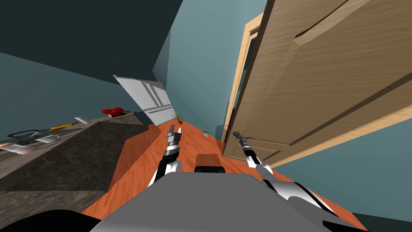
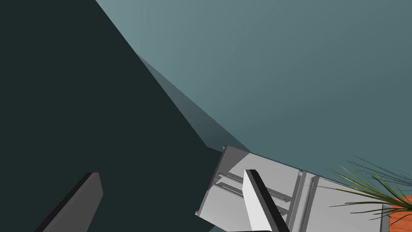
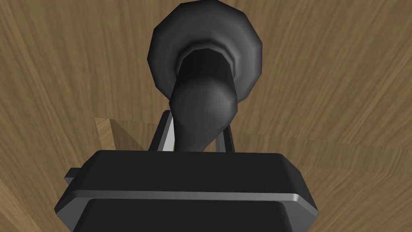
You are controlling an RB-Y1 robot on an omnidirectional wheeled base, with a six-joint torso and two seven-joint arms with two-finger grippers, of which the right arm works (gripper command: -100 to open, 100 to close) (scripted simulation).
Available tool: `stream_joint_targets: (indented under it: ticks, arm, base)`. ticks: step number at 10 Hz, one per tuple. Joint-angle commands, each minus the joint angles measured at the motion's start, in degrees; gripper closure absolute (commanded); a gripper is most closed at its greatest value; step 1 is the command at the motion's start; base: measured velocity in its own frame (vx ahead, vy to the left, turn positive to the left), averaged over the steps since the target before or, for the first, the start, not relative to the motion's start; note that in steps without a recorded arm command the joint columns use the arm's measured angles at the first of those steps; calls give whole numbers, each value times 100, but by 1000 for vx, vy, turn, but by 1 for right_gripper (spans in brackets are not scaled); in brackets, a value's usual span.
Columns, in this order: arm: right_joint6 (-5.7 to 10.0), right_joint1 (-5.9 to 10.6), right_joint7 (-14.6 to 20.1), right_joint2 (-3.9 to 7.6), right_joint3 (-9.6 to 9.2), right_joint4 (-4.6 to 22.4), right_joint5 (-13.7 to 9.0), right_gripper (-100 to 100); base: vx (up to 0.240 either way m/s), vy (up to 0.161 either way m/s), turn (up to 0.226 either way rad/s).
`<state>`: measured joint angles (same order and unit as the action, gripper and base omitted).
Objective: Pull the door open
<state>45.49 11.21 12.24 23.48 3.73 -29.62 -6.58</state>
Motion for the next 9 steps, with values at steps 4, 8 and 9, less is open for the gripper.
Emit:
stream_joint_targets:
  ticks: [4, 8, 9]
  arm:
    - [108, -68, 191, 81, -281, -48, 52, 100]
    - [186, -208, 363, 194, -620, -273, 65, 100]
    - [204, -240, 403, 220, -699, -324, 68, 100]
  base:
    - [-195, -53, 75]
    - [-212, -67, 81]
    - [-216, -102, 104]
